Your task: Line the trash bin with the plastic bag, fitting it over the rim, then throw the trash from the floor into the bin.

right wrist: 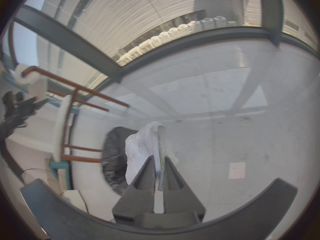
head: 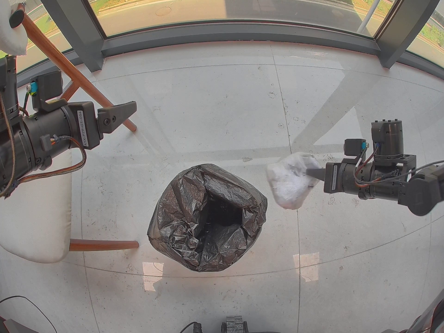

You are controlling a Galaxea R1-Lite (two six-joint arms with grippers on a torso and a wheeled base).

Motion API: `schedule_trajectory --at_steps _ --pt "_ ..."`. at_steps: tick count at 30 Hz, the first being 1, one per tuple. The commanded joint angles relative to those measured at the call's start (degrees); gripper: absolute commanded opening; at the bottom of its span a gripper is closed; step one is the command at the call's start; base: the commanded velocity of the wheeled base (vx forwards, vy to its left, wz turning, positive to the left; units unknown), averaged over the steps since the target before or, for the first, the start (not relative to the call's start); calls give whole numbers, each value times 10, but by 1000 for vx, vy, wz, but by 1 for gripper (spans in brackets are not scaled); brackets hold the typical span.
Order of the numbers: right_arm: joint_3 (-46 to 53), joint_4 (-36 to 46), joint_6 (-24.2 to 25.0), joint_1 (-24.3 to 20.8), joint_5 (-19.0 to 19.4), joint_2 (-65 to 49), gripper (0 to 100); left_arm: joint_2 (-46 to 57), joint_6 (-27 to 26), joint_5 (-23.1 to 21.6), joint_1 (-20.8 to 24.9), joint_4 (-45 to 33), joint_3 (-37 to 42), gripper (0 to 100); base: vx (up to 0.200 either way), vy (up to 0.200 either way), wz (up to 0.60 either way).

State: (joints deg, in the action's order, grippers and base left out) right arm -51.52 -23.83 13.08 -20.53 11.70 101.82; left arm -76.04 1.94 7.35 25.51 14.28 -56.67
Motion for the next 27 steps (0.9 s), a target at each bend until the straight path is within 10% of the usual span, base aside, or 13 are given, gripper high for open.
schedule_trajectory --at_steps 1,9,10,22,27 --pt "3 66 30 -172 -15 -124 0 6 1 -2 0 1 7 100 0 0 0" --pt "-44 66 28 -221 -21 -75 0 6 1 -2 0 15 11 100 0 0 0" --pt "-51 68 29 -221 -21 -74 100 6 1 -2 0 16 11 100 0 0 0" --pt "-70 67 49 -209 -34 -121 100 14 3 -2 -5 16 17 100 0 0 0" --pt "-63 70 135 -189 -56 -175 100 42 3 -2 -6 17 47 100 0 0 0"
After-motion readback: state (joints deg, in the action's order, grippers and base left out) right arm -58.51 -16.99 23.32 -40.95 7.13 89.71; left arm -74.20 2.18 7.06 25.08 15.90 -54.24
